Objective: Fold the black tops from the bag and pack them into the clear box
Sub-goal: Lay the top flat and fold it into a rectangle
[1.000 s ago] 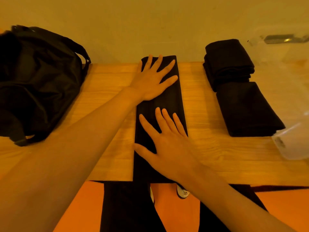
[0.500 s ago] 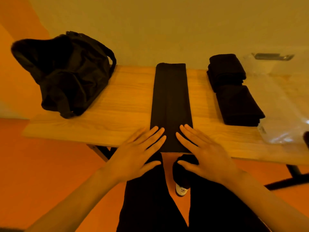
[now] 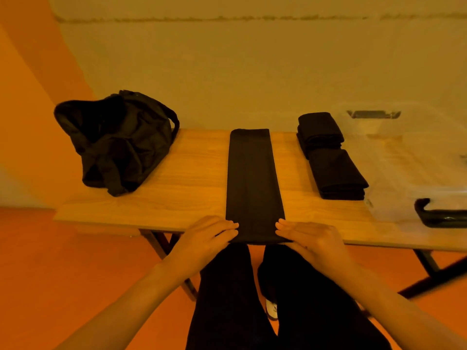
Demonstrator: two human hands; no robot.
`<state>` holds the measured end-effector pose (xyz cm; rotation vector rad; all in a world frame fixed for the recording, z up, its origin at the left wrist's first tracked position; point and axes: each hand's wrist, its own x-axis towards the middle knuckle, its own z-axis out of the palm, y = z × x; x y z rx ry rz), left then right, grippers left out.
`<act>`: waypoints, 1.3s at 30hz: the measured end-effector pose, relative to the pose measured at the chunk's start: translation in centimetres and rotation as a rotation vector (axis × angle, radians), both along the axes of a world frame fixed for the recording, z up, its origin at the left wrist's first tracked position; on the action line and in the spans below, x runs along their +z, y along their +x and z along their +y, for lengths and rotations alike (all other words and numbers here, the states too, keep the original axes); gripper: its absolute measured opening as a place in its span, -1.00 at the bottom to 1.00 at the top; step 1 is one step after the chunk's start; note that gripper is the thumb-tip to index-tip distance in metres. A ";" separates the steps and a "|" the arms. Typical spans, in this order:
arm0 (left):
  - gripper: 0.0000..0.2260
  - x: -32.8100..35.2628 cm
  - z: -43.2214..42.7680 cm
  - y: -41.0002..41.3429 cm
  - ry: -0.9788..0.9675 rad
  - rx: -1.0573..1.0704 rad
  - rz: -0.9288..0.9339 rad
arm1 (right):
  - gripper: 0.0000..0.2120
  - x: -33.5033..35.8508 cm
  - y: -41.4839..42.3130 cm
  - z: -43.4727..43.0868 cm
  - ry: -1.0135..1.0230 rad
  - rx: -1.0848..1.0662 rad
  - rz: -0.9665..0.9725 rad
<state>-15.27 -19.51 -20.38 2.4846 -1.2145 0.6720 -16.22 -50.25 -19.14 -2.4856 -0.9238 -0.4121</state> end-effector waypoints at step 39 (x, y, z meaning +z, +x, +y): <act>-0.79 5.8 -4.1 11.6 -0.635 0.652 1.201 | -0.80 3.0 11.8 4.1 0.260 -0.590 0.641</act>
